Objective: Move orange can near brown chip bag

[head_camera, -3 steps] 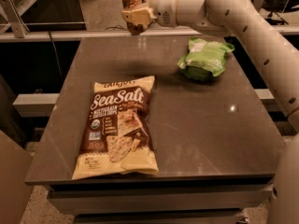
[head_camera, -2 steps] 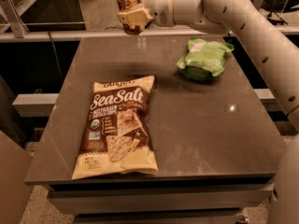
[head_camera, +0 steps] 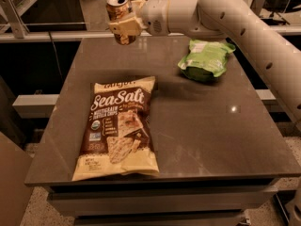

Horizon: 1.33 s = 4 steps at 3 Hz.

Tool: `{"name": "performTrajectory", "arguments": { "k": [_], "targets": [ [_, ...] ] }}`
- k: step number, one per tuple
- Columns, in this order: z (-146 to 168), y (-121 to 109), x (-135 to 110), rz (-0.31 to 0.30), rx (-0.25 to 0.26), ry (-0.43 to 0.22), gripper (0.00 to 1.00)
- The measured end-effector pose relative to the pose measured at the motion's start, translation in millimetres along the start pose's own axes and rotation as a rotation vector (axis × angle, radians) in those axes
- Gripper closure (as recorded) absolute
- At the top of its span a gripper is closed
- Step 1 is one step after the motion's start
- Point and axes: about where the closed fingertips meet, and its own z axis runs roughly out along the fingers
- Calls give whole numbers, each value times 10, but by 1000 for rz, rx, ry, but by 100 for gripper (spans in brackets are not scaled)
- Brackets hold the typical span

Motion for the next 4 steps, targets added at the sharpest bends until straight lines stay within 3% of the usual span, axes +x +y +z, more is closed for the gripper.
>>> {"name": "performTrajectory", "arguments": {
  "k": [4],
  "targets": [
    [-159, 654, 292, 61, -32, 21, 100]
  ]
}}
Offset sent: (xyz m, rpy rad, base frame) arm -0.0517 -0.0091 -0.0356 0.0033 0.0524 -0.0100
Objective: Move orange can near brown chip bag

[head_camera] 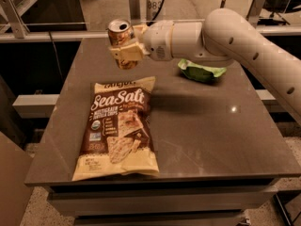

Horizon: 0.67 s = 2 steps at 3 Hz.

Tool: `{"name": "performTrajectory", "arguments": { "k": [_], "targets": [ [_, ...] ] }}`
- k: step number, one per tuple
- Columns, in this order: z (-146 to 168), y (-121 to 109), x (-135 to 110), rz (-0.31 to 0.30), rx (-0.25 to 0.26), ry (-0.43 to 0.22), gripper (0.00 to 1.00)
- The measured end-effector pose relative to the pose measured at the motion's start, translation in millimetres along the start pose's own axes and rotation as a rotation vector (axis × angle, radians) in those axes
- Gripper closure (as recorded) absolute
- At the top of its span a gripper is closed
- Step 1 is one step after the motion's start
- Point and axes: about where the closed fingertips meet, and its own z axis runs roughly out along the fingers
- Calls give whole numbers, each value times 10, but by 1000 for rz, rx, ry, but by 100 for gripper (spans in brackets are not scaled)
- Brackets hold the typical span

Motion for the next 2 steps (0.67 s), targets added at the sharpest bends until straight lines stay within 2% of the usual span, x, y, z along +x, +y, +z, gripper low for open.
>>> {"name": "performTrajectory", "arguments": {
  "k": [2],
  "targets": [
    [-137, -60, 192, -48, 34, 95, 100]
  ]
}}
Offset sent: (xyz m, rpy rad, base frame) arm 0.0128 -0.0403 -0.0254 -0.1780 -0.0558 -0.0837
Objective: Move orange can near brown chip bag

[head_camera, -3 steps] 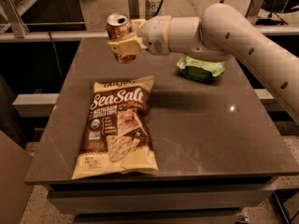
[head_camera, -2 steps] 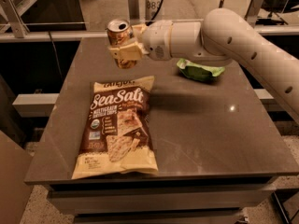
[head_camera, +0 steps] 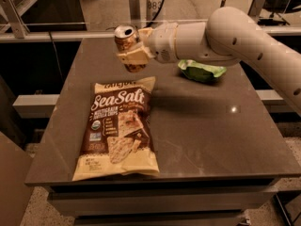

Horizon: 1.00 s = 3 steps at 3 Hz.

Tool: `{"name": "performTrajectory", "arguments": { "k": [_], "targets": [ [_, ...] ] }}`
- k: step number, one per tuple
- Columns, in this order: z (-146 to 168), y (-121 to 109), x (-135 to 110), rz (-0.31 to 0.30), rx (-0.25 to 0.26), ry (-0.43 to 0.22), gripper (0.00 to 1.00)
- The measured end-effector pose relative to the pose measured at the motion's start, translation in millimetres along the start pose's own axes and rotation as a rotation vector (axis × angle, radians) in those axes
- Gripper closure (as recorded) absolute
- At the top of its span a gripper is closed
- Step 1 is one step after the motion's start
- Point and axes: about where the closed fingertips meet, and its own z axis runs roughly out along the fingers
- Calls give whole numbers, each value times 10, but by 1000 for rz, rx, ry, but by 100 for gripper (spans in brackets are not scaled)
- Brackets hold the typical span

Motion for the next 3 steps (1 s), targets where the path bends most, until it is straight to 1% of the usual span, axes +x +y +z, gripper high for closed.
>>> {"name": "performTrajectory", "arguments": {
  "k": [1, 2, 3],
  "targets": [
    [-44, -34, 140, -13, 9, 5, 100],
    [-54, -18, 314, 5, 14, -41, 84],
    [-39, 25, 447, 44, 26, -129, 61]
  ]
}}
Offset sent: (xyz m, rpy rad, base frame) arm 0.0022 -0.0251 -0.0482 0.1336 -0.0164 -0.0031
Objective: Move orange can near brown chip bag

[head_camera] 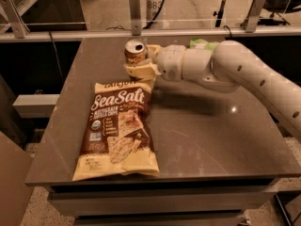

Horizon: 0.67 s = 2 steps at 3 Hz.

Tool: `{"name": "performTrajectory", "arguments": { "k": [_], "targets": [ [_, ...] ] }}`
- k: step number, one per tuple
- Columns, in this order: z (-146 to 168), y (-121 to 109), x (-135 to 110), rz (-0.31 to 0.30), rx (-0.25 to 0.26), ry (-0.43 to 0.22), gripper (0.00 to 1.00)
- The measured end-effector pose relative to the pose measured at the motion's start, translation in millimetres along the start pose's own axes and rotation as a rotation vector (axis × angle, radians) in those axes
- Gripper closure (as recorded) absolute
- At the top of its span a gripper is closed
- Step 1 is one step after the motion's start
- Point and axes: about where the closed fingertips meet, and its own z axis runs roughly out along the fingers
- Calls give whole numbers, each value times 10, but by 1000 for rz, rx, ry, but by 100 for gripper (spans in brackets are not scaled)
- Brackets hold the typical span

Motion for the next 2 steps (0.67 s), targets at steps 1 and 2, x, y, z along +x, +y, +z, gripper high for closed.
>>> {"name": "performTrajectory", "arguments": {
  "k": [1, 2],
  "targets": [
    [46, 48, 8, 19, -10, -45, 38],
    [108, 84, -37, 16, -24, -39, 14]
  ]
}}
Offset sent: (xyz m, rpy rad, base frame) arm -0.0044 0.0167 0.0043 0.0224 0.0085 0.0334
